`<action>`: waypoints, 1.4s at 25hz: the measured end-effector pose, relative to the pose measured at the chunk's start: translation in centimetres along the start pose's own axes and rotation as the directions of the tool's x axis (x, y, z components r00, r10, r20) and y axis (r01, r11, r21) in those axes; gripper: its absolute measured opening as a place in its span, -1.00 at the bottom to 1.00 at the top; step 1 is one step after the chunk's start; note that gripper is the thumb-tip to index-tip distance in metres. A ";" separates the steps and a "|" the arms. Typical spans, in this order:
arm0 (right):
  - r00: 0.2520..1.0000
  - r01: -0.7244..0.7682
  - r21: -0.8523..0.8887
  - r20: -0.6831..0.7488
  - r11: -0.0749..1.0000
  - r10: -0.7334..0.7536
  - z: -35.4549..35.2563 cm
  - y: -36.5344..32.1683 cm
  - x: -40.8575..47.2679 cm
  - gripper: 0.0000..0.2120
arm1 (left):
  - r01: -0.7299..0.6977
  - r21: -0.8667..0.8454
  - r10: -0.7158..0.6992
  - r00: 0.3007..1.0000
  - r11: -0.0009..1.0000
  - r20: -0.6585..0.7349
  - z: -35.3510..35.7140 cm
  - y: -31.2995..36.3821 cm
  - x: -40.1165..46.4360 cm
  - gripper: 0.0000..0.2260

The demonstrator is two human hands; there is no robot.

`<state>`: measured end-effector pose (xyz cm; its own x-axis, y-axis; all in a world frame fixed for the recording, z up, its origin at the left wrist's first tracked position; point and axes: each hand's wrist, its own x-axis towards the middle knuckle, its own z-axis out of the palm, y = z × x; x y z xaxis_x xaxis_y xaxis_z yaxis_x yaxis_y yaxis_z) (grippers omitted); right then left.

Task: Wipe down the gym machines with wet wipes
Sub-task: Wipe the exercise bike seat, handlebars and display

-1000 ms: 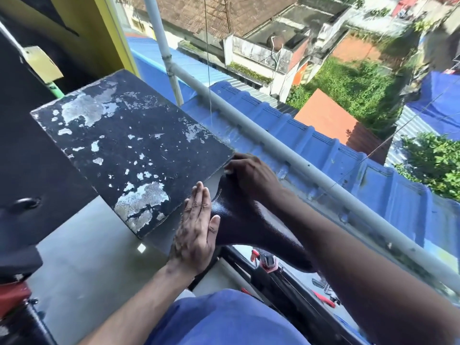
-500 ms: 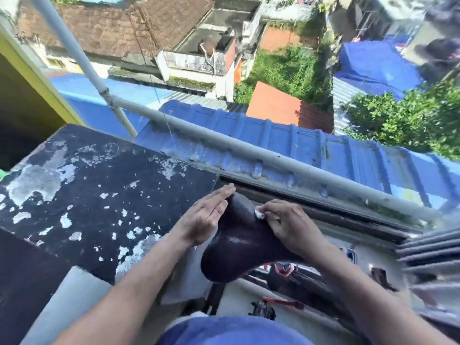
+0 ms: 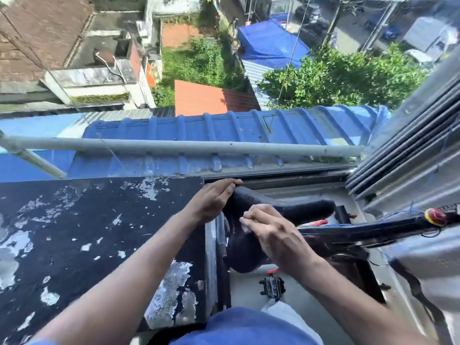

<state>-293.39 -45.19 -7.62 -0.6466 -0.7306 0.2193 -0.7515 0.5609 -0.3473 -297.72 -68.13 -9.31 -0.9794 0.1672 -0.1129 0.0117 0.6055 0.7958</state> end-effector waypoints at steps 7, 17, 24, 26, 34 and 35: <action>0.999 0.001 -0.047 -0.053 0.999 -0.003 0.6 -0.1 -3.2 -0.64 | -0.305 0.410 0.278 0.952 0.859 0.125 1.8 0.9 1.2 -0.51; 0.727 -0.575 0.070 -0.414 0.815 0.548 -4.6 8.9 -9.3 -0.77 | -0.344 0.579 0.213 0.935 0.739 0.284 5.8 7.6 3.0 -0.57; 0.494 -0.636 0.278 -0.570 0.719 0.657 -11.5 8.5 -17.3 -0.74 | -0.635 0.263 0.528 0.760 0.726 0.380 15.0 17.6 7.2 -0.34; 0.382 -0.664 0.308 -0.644 0.681 0.663 -14.5 9.5 -20.7 -0.74 | -0.719 0.210 0.618 0.684 0.663 0.387 18.5 20.9 9.9 -0.36; 0.264 -0.849 0.065 -0.807 0.524 0.528 -24.7 17.8 -31.7 -0.78 | -0.947 0.166 0.875 0.317 0.274 0.364 34.3 37.1 24.8 -0.42; 0.280 -0.850 0.035 -0.816 0.526 0.506 -25.5 19.1 -31.9 -0.79 | -0.957 0.187 0.886 0.279 0.222 0.371 35.7 39.3 26.6 -0.41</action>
<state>-290.45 -1.27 2.04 -0.6682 0.3968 0.6293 0.1586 0.9024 -0.4006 -316.15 -12.16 -2.28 -0.1878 0.8715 0.4529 0.9774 0.1204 0.1735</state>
